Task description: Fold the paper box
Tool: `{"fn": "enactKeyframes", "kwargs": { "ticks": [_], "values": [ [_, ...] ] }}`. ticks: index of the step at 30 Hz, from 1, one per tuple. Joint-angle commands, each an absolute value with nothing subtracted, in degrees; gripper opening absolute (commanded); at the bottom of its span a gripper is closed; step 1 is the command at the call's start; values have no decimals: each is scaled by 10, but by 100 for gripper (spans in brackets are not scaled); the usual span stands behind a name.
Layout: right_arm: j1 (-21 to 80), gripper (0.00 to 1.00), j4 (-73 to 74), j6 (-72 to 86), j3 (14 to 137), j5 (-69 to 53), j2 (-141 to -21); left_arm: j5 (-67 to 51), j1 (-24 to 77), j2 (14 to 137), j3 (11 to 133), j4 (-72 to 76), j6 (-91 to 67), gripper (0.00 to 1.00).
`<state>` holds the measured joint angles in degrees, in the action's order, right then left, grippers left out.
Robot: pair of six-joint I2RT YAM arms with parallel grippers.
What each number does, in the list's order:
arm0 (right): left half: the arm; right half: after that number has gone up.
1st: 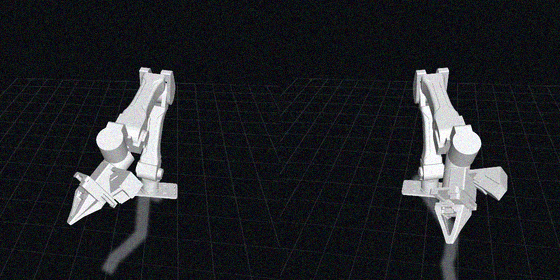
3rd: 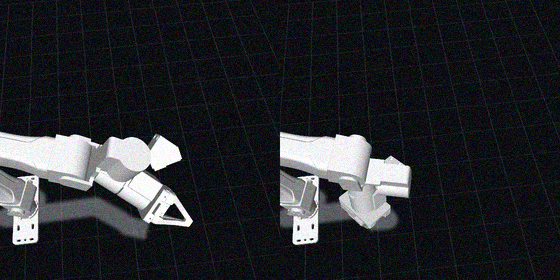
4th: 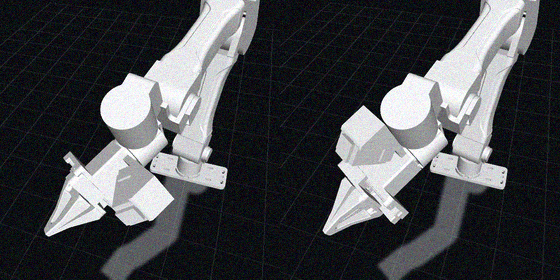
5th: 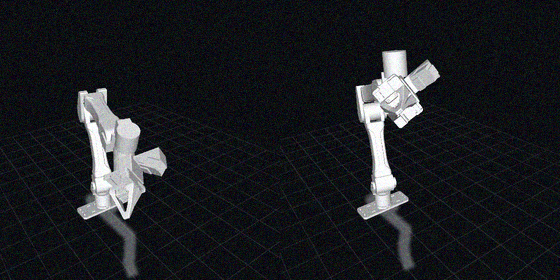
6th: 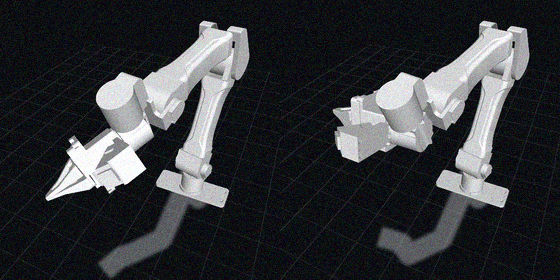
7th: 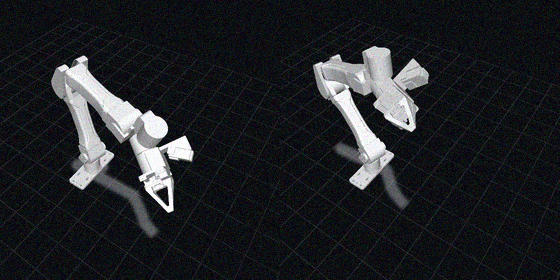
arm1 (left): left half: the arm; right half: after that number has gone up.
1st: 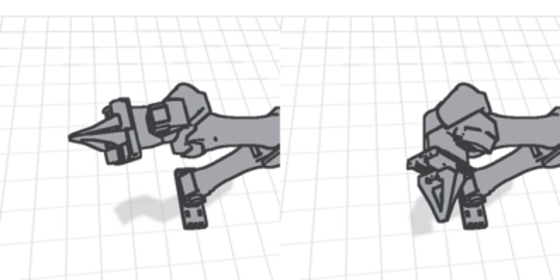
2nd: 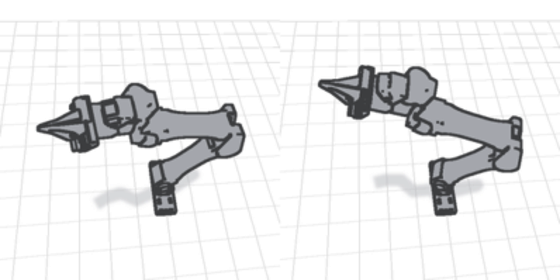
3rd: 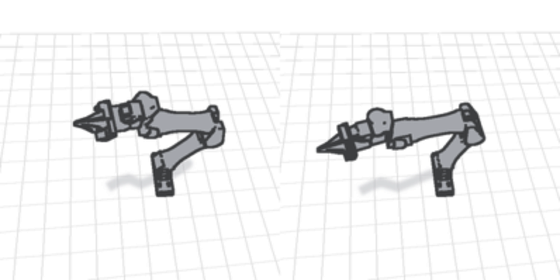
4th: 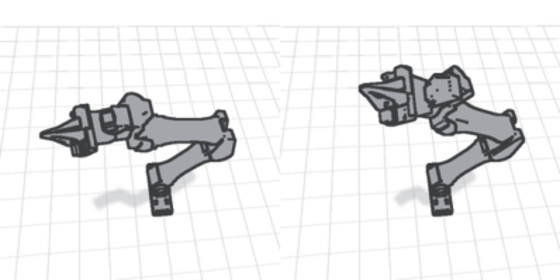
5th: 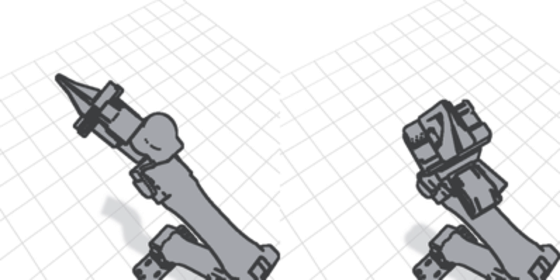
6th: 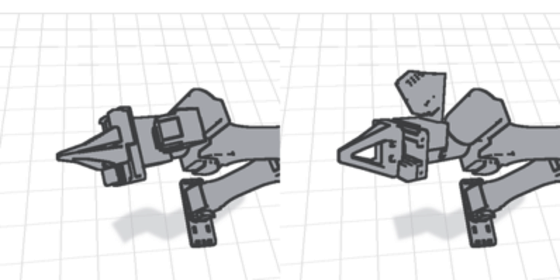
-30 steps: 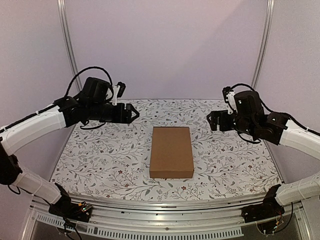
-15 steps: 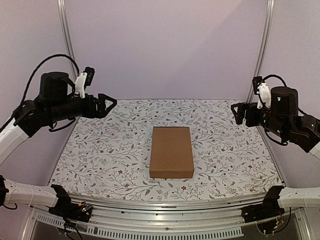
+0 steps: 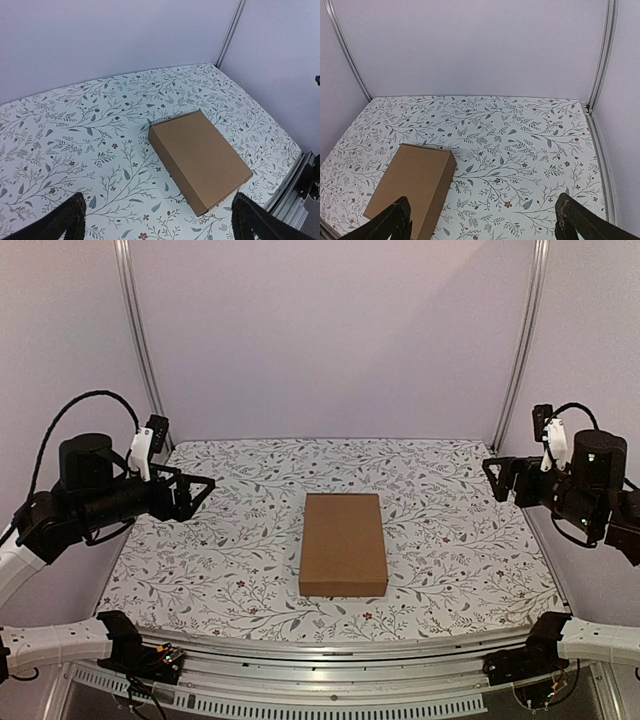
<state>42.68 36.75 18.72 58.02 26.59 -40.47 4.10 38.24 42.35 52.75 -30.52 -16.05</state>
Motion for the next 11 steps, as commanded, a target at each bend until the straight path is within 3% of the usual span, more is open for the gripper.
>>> {"fn": "enactKeyframes", "kwargs": {
  "ticks": [1,11],
  "values": [
    [424,99,364,176,527,252,-402,21,376,418,520,-281,-150,99],
    [424,99,367,165,544,255,-398,28,376,437,558,-314,-111,100]
  ]
}}
